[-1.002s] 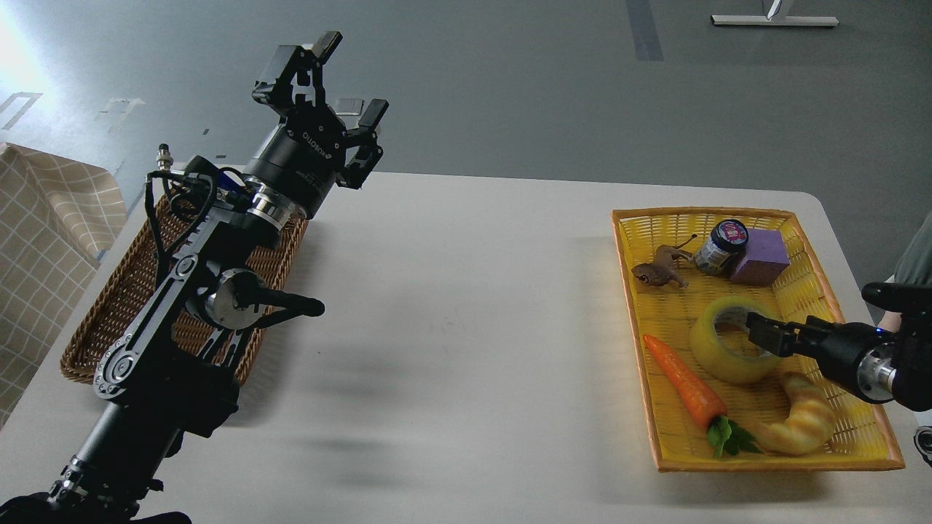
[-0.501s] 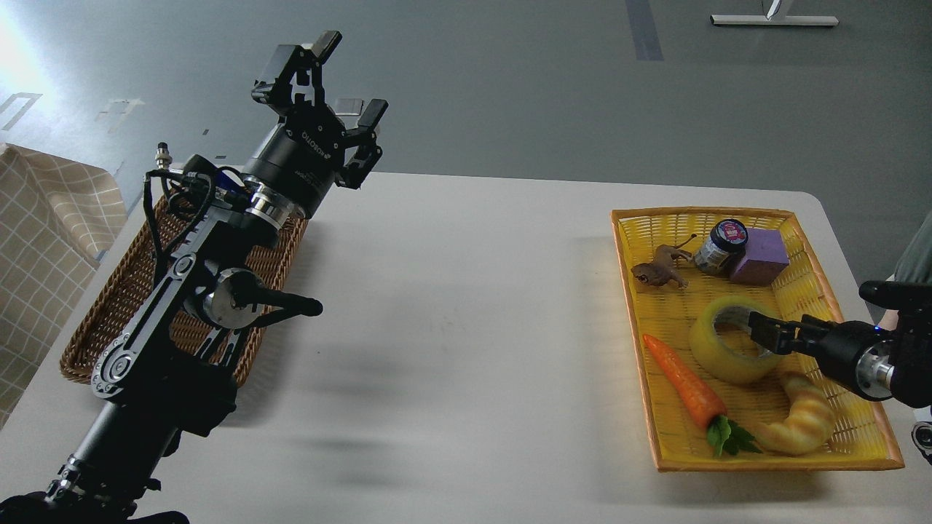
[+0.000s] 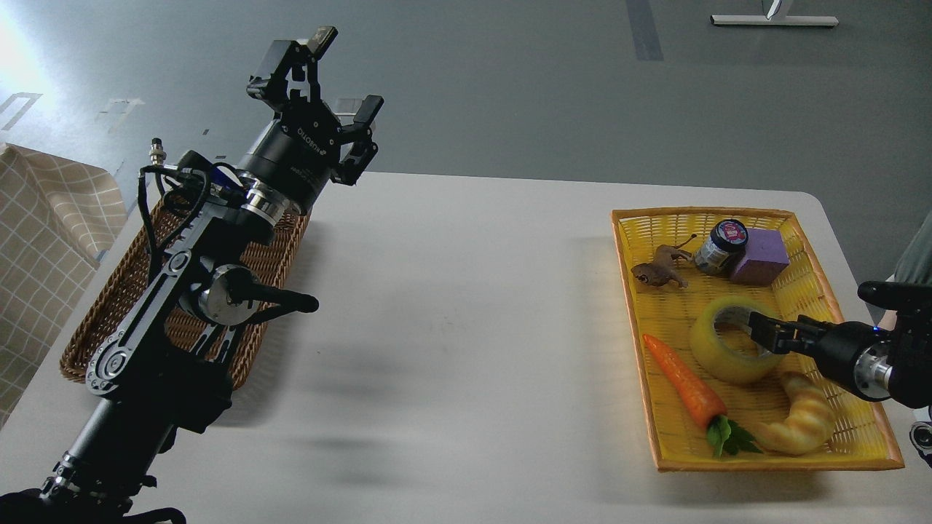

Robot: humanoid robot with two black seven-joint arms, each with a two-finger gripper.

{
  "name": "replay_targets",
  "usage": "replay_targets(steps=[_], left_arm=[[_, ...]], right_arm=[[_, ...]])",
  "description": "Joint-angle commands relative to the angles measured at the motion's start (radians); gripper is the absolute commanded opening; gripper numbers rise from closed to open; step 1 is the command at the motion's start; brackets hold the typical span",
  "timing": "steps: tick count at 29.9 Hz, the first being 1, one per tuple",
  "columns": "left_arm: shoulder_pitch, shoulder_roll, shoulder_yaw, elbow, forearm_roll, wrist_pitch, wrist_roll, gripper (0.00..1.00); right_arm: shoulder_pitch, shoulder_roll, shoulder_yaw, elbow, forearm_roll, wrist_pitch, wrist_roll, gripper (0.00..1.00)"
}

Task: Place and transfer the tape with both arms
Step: 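Reach the right gripper into the tray toward the yellow tape roll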

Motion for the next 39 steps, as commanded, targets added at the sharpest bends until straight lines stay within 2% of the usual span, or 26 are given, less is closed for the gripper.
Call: replay_targets(steps=[1, 5, 9, 15, 23, 28, 35, 39], left_arm=[[0.001, -0.001, 0.000, 0.000, 0.000, -0.001, 0.000, 0.98], [0.000, 0.000, 0.000, 0.002, -0.003, -0.001, 0.000, 0.98], [-0.002, 0.000, 0.000, 0.003, -0.003, -0.001, 0.000, 0.98], [-0.002, 0.000, 0.000, 0.006, -0.003, -0.001, 0.000, 0.98], [-0.005, -0.001, 0.004, 0.020, 0.000, 0.001, 0.000, 0.98], [-0.005, -0.003, 0.003, 0.020, 0.002, 0.001, 0.000, 0.98], [-0.003, -0.007, 0.001, 0.020, 0.002, 0.002, 0.000, 0.98], [-0.005, -0.007, 0.000, 0.020, 0.002, 0.002, 0.000, 0.98]], right_arm=[[-0.001, 0.001, 0.000, -0.001, 0.001, 0.000, 0.001, 0.68], [0.000, 0.001, 0.001, -0.002, 0.001, 0.000, 0.002, 0.60], [0.000, 0.001, 0.000, -0.001, 0.003, 0.000, 0.001, 0.60], [-0.007, -0.013, -0.005, 0.001, 0.003, 0.000, 0.002, 0.47], [-0.010, -0.015, -0.006, 0.004, 0.004, 0.000, 0.007, 0.46], [-0.013, -0.013, -0.006, 0.004, 0.006, 0.000, 0.009, 0.34], [-0.013, -0.013, -0.006, 0.004, 0.006, 0.000, 0.009, 0.31], [-0.013, -0.013, -0.006, 0.008, 0.006, 0.000, 0.009, 0.23]])
